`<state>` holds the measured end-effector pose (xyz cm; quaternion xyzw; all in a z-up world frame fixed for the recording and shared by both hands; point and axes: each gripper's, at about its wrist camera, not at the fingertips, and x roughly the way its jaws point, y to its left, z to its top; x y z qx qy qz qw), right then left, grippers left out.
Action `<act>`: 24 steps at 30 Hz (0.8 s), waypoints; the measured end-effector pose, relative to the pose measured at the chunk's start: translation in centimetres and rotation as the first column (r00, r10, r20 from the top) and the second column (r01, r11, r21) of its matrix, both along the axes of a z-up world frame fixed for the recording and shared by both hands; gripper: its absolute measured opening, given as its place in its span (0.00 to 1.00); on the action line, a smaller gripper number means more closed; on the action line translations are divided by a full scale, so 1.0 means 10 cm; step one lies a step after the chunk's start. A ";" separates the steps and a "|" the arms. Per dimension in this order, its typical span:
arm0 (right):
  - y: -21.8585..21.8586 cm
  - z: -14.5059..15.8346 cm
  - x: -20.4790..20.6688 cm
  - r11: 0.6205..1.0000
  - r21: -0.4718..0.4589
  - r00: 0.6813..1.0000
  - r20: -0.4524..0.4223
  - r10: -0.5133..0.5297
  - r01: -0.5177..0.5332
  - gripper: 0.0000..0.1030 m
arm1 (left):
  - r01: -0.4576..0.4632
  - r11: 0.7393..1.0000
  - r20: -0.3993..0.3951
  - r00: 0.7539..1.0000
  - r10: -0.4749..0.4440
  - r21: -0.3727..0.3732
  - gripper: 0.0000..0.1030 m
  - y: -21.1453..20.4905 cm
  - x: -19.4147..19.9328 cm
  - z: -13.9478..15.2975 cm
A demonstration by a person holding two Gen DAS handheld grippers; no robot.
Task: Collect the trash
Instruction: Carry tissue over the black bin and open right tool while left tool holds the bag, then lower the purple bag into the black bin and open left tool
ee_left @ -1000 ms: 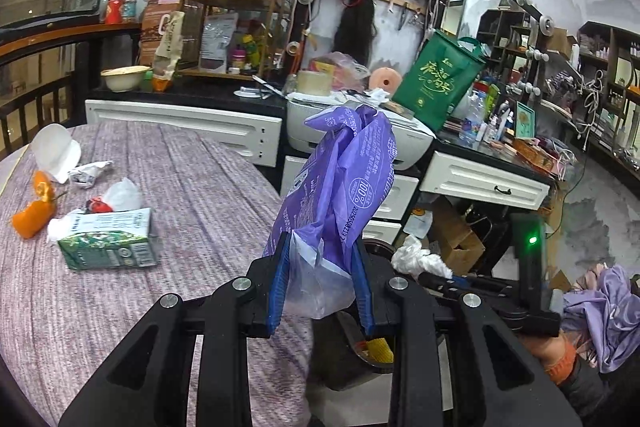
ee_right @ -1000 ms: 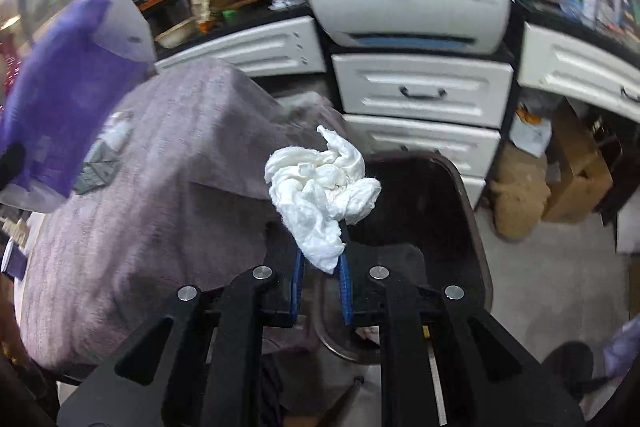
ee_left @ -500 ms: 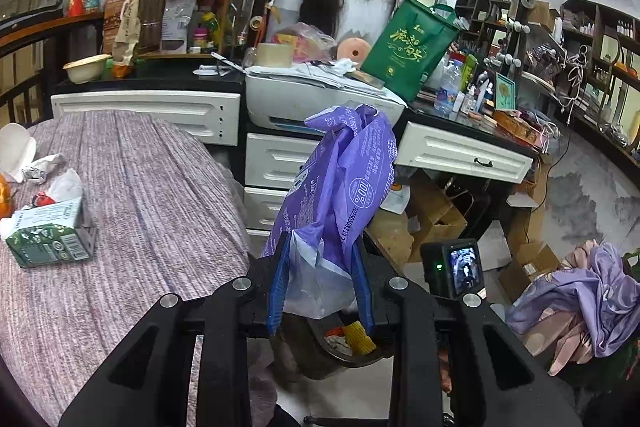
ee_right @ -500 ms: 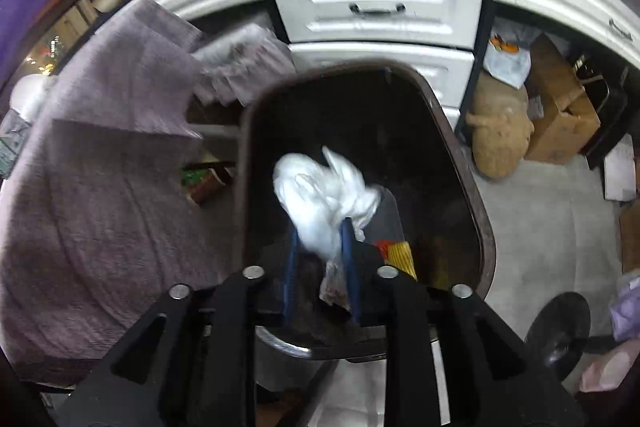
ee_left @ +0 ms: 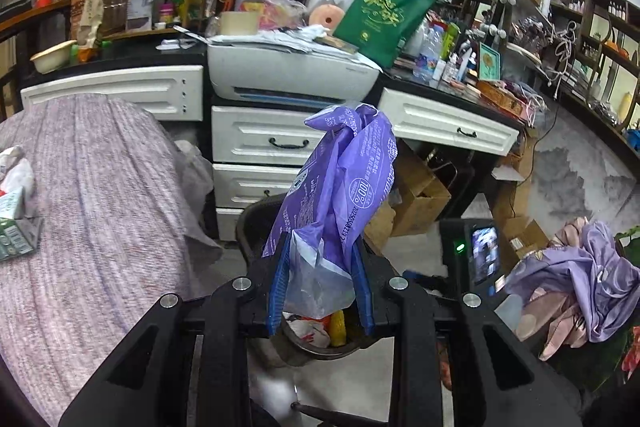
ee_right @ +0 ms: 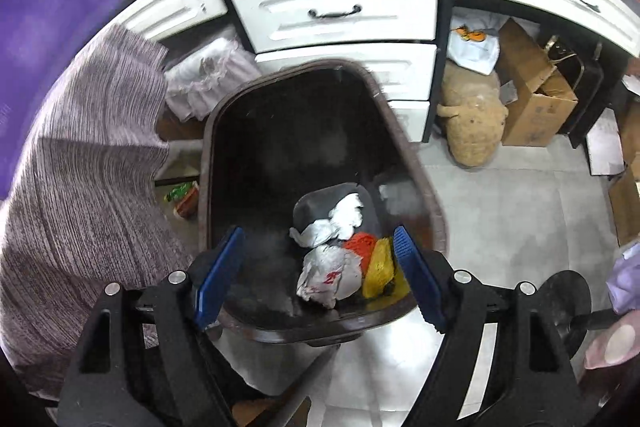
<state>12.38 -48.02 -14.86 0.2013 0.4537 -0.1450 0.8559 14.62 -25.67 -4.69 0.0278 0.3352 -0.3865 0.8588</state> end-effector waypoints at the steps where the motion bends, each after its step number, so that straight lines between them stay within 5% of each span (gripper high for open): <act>1: -0.05 0.03 -0.03 1.000 -0.004 1.000 0.007 -0.017 0.017 0.75 | 0.007 1.000 -0.004 1.000 -0.007 0.005 0.28 -0.05 0.00 -0.02; 13: -0.58 0.21 -0.41 0.979 -0.002 0.978 0.058 -0.203 0.203 0.80 | 0.109 0.989 -0.113 0.989 -0.097 0.104 0.28 -0.65 -0.01 -0.43; 24: -0.70 0.13 -0.46 0.975 0.018 0.974 0.040 -0.223 0.223 0.80 | 0.130 0.967 -0.176 0.980 -0.092 0.219 0.28 -0.91 0.08 -0.80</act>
